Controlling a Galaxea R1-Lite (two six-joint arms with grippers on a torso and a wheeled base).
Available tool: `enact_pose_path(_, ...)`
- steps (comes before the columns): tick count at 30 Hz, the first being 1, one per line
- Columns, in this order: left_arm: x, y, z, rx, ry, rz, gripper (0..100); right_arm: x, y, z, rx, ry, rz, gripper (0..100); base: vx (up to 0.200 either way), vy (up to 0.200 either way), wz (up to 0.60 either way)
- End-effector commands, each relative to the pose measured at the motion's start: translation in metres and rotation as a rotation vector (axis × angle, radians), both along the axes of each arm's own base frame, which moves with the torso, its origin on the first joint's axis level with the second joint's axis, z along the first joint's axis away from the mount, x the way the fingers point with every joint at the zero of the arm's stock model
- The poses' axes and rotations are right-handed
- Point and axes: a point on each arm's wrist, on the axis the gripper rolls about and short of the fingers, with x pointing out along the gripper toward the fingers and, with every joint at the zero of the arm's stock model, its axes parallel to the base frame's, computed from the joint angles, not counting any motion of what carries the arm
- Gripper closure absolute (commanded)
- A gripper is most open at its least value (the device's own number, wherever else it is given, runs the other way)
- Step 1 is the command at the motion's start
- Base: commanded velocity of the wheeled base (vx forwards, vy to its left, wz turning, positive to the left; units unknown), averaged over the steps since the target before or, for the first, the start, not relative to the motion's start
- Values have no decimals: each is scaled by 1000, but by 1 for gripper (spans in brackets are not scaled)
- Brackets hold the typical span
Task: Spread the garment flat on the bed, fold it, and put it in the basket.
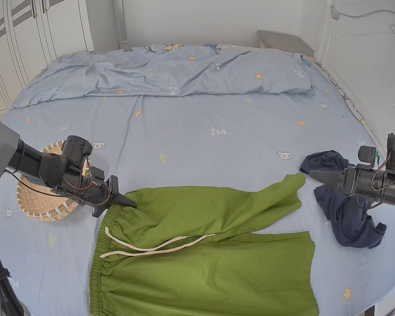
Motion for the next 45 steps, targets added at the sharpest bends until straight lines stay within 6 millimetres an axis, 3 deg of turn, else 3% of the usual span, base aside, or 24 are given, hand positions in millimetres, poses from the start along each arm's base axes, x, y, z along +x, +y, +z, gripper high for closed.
enact_pose_path(1, 1, 1, 3, 9, -18, 11, 100, 0, 1, 0, 0, 0, 3, 0, 0, 0, 0)
enact_pose_path(8, 2, 6, 7, 35, -171, 60, 100, 0, 0, 1, 3, -3, 0, 0, 0, 0, 0)
enact_pose_path(15, 0, 7, -1, 23, -344, 99, 100, 3, 0, 0, 3, -1, -5, 0, 0, 0, 0)
enact_pose_path(23, 0, 19, 0, 17, -381, 144, 100, 13, -3, -7, 1, 20, -17, 0, 0, 0, 0)
enact_pose_path(29, -3, 25, 8, 18, -402, 160, 100, 44, -13, -19, 1, -4, -50, 0, 0, 0, 0)
enact_pose_path(34, -6, 23, 11, 17, -407, 155, 100, 76, -12, -16, 3, -50, -48, 0, 0, 0, 0)
enact_pose_path(36, -6, 24, 11, 17, -407, 157, 100, 81, -12, -15, 3, -58, -48, 0, 0, 0, 0)
enact_pose_path(38, -6, 24, 12, 18, -409, 158, 100, 109, -12, -17, 4, -76, -47, 0, 0, 0, 0)
enact_pose_path(41, -6, 23, 10, 17, -405, 152, 100, 130, -11, -21, 7, -46, -47, 0, 0, 0, 0)
enact_pose_path(45, -8, 21, 8, 20, -399, 146, 100, 139, -12, -27, 12, 67, -43, 0, 0, 0, 0)
